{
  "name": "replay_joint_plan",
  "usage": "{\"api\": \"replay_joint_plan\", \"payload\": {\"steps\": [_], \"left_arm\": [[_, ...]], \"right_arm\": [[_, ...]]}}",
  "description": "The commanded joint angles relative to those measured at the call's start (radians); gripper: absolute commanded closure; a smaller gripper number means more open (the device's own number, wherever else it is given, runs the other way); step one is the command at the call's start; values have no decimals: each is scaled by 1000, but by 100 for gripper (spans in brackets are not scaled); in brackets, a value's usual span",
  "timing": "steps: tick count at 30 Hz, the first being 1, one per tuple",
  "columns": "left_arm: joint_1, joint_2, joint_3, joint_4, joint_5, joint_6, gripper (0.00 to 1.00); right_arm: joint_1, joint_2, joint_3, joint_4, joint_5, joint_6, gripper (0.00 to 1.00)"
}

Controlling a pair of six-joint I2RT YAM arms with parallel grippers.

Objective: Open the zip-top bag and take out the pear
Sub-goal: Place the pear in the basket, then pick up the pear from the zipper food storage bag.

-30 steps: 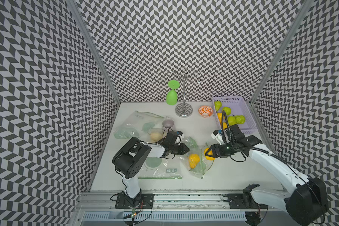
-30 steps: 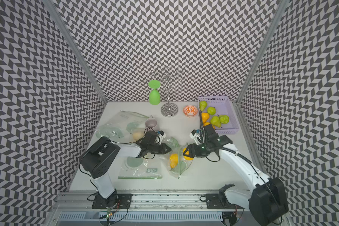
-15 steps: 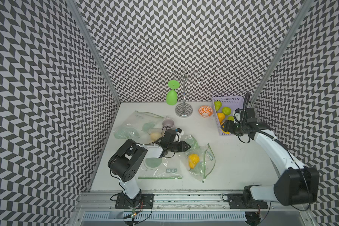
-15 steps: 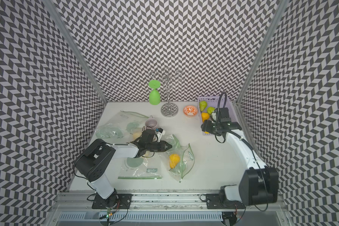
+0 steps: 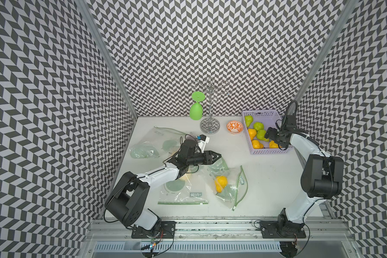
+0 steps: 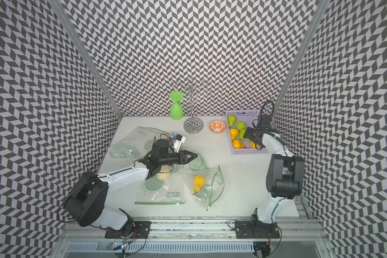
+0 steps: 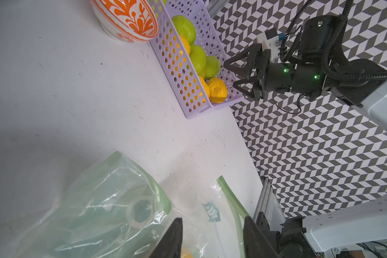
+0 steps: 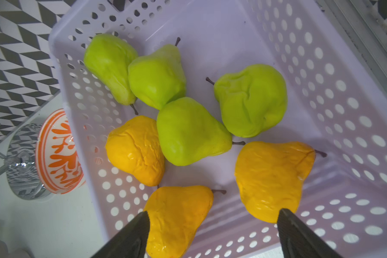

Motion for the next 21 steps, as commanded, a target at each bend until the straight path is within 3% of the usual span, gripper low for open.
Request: {"api": "replay_joint_plan", "payload": {"steps": [1,4,6,9,11,16,21], "left_arm": [[4,-54,-72,-57,-7,12,53],[5,-56,-134,-32,-7,7,55],[4,-50,-164,-7,-5,-3,59],[-7,-38,-186,19,-26,-9,62],[-17,-22,-189,25,-32,-6,64],[-41,10,-211,42,-57,-5,66],[-57,49,-231,66,-76,-7,67]], "right_arm": [[4,-112,-37,45,-127,-2,11],[9,-301,-188,86,-335,15,18],[26,-408,-278,46,-439,20,33],[96,-605,-461,31,-497,72,64],[201,-729,-577,64,-516,143,74],[426,-927,-784,112,-542,325,87],[534,-1039,-861,116,-504,417,92]]}}
